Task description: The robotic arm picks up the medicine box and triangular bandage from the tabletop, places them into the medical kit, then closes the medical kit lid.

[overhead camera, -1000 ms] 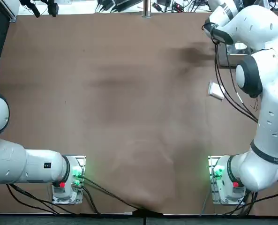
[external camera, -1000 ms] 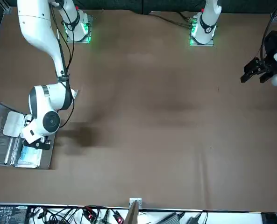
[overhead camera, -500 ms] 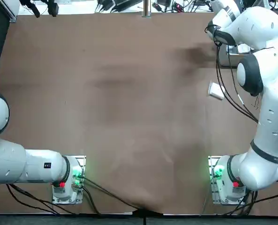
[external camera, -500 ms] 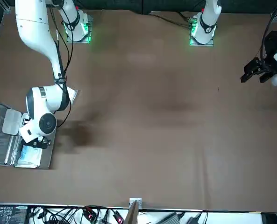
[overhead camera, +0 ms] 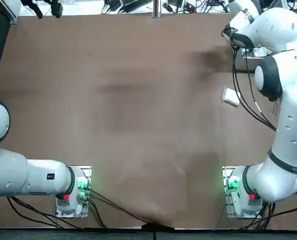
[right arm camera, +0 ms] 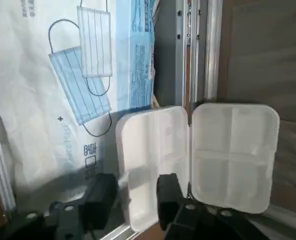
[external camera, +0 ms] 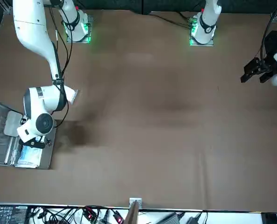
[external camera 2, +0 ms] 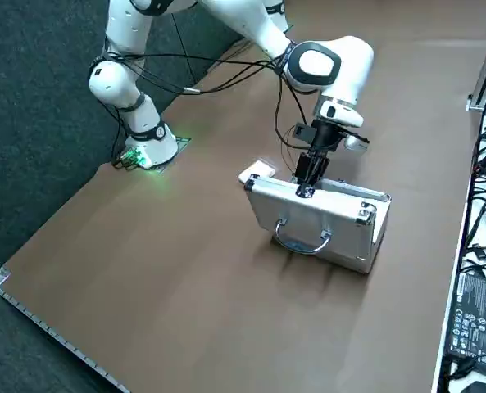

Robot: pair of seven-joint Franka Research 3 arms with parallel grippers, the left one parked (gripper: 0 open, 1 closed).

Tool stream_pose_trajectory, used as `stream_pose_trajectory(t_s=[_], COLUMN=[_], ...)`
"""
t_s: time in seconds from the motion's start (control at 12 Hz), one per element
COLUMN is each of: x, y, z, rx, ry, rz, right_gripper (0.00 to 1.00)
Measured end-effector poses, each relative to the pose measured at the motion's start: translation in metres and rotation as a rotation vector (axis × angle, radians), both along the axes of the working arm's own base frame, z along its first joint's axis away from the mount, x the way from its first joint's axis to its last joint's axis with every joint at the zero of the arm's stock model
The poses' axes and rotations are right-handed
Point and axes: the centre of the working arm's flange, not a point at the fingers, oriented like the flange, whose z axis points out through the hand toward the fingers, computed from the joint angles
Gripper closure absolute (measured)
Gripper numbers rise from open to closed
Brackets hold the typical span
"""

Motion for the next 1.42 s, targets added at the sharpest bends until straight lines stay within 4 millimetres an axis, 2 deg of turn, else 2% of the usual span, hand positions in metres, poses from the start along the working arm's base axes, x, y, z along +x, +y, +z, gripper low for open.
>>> stream_pose_trajectory(t_s=[0.25,0.33,0.58,1.08,1.17,1.25,1.42], x=[0.002,0.004,0.008,0.002,-0.002,-0.007,-0.017], y=[0.001,0.005,0.008,0.008,0.013,0.022,0.051], z=[0.005,0.009,0.026,0.101,0.110,0.116,0.119], rx=[0.014,0.041,0.089,0.269,0.318,0.372,0.456], ry=[-0.014,-0.030,-0.030,-0.003,0.002,0.012,0.054], rz=[-0.003,-0.016,0.004,0.017,-0.007,-0.027,-0.052], right_gripper=[0.20,0.00,0.00,0.02,0.02,0.07,0.14])
